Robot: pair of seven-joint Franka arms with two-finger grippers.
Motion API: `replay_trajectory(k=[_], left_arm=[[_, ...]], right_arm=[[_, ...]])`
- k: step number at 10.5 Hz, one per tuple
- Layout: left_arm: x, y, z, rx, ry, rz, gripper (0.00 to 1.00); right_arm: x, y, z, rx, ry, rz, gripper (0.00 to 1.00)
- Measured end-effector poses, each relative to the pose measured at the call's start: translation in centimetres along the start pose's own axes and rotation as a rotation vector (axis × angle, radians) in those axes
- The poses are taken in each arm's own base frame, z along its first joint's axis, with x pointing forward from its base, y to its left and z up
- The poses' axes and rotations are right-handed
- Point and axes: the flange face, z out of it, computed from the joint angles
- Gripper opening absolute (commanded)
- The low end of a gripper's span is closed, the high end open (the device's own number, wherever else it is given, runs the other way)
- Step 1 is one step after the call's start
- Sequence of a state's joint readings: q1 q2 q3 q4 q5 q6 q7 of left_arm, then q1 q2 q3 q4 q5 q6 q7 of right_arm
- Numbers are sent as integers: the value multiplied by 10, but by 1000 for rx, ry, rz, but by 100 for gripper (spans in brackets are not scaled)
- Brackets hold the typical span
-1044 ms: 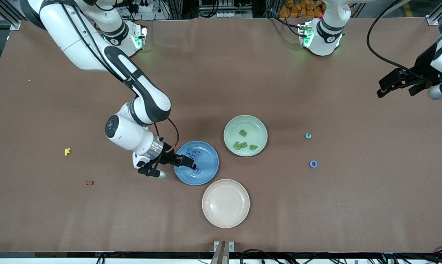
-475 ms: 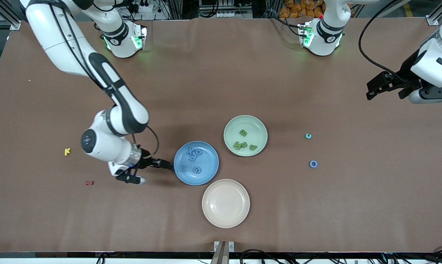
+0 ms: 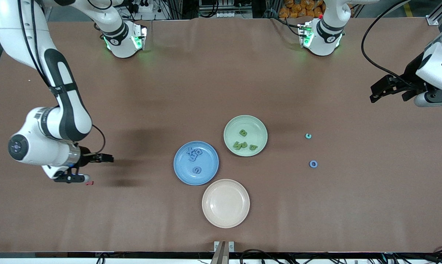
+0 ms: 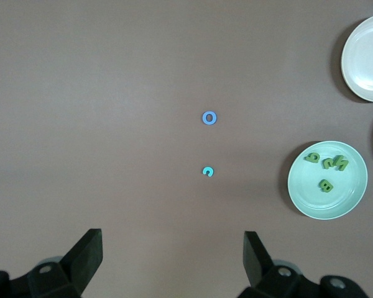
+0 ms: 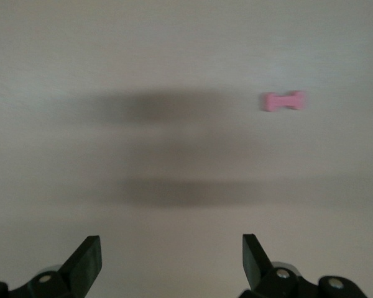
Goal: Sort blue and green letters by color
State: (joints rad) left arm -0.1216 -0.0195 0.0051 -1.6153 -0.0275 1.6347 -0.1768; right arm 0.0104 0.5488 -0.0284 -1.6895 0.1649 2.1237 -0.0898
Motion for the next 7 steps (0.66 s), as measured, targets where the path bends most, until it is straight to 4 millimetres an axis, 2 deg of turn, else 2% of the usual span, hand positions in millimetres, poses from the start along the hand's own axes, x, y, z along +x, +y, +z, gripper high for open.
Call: replay_trajectory(k=[3, 5, 7], left_arm=[[1, 0, 2, 1, -3, -1, 100], [2, -1, 3, 1, -3, -2, 100], [5, -3, 4, -1, 5, -7, 100]], right_arm=[[-41, 20, -49, -113, 21, 38, 100], [-70, 20, -81, -116, 44, 47, 100], [-96, 10, -132, -110, 66, 40, 100]])
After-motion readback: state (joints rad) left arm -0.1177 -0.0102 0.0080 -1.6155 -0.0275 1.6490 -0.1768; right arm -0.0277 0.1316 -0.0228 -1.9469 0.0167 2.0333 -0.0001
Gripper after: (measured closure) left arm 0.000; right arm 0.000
